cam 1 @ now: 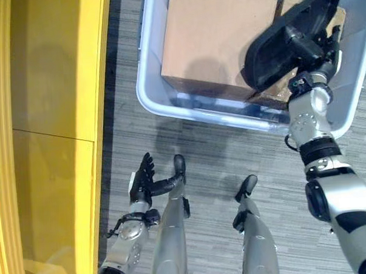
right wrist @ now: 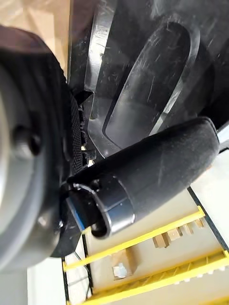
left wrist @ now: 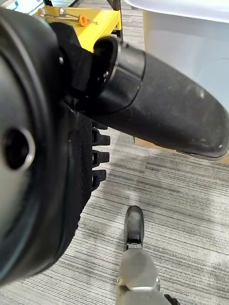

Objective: Move parts from the plastic box to the shelf.

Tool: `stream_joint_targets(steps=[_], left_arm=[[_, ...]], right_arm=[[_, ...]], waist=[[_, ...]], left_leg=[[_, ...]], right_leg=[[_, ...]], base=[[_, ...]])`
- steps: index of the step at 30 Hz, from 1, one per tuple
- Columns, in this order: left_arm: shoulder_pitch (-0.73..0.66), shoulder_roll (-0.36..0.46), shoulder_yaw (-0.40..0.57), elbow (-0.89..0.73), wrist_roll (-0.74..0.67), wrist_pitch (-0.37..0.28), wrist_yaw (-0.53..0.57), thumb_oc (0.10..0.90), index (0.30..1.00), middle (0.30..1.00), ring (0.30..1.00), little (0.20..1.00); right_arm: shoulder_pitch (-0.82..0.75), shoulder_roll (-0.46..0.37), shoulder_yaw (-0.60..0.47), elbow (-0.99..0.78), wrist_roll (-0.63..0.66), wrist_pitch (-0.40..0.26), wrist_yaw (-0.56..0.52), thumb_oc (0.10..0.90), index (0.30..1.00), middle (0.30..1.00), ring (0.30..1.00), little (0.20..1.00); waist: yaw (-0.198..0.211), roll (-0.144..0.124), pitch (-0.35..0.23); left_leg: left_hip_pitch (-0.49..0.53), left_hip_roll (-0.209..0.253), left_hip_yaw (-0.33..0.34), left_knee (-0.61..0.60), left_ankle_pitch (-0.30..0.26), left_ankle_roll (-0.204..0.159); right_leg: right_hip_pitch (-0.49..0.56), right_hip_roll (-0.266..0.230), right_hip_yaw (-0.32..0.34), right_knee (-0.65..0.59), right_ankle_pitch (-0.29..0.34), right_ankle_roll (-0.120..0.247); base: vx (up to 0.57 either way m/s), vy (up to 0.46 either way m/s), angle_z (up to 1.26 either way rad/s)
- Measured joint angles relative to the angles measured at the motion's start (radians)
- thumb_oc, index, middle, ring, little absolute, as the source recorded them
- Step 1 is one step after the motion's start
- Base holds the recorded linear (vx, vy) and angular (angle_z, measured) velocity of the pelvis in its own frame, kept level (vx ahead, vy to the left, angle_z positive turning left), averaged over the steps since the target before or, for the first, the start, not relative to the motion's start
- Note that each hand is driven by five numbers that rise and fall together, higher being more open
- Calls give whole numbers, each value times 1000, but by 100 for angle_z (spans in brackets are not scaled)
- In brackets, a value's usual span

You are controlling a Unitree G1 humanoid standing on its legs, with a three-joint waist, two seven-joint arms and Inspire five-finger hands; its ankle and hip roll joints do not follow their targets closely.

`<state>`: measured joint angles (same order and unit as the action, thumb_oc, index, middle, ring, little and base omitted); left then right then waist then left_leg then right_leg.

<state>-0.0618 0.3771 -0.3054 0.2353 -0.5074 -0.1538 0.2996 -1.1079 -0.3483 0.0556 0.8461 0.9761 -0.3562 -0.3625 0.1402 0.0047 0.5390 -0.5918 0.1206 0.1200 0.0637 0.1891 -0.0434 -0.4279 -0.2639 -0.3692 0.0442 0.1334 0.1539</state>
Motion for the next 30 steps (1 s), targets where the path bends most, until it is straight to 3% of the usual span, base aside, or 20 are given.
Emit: stream_joint_targets(steps=[9, 17, 21, 25, 26, 30], left_arm=[[-6, -1, -6, 1, -1, 1, 26, 900, 1000, 1000, 1000, 1000], [-9, -4, -4, -2, 0, 2, 46, 900, 1000, 1000, 1000, 1000], [-7, -3, -2, -4, 0, 3, 46, 900, 1000, 1000, 1000, 1000], [4, 0, 22, -12, 2, 3, 46, 900, 1000, 1000, 1000, 1000], [9, 0, 38, -25, 3, 3, 46, 900, 1000, 1000, 1000, 1000], [16, 1, 64, -55, 9, 3, 45, 900, 1000, 1000, 1000, 1000]], right_arm=[[53, 129, 25, -240, 27, -22, -76, 900, 1000, 1000, 1000, 1000], [148, 144, 126, -502, -80, -19, -105, 900, 1000, 1000, 1000, 1000], [205, 109, 144, -640, -219, 5, -121, 900, 1000, 1000, 1000, 1000], [241, -2, 185, -715, -469, 86, -153, 900, 1000, 1000, 1000, 1000], [242, -62, 190, -715, -611, 152, -172, 900, 1000, 1000, 1000, 1000], [241, -103, 184, -716, -764, 204, -170, 900, 1000, 1000, 1000, 1000]], waist=[[3, 0, 0], [0, 0, 0], [-14, -2, 1], [-36, -9, 2], [-47, -12, 2], [-66, -17, 3]], left_leg=[[0, -1, -6, -1, 3, 1], [0, -2, -4, -1, 4, 1], [5, -1, 0, -1, 5, 2], [27, 1, 9, -1, 5, 3], [42, 3, 10, -1, 5, 4], [59, 14, 13, -2, 7, 2]], right_leg=[[2, -2, -4, 6, -2, 1], [1, -4, -4, 11, -4, 1], [1, -5, -1, 17, -4, 1], [12, -5, 8, 24, -4, 1], [24, -3, 10, 25, -4, 1], [37, 8, 20, 24, -3, -2]], base=[[2, 16, 1], [0, 0, 0], [-2, 2, -1], [-10, -7, -7], [-15, -10, -7], [-20, -6, -7]])
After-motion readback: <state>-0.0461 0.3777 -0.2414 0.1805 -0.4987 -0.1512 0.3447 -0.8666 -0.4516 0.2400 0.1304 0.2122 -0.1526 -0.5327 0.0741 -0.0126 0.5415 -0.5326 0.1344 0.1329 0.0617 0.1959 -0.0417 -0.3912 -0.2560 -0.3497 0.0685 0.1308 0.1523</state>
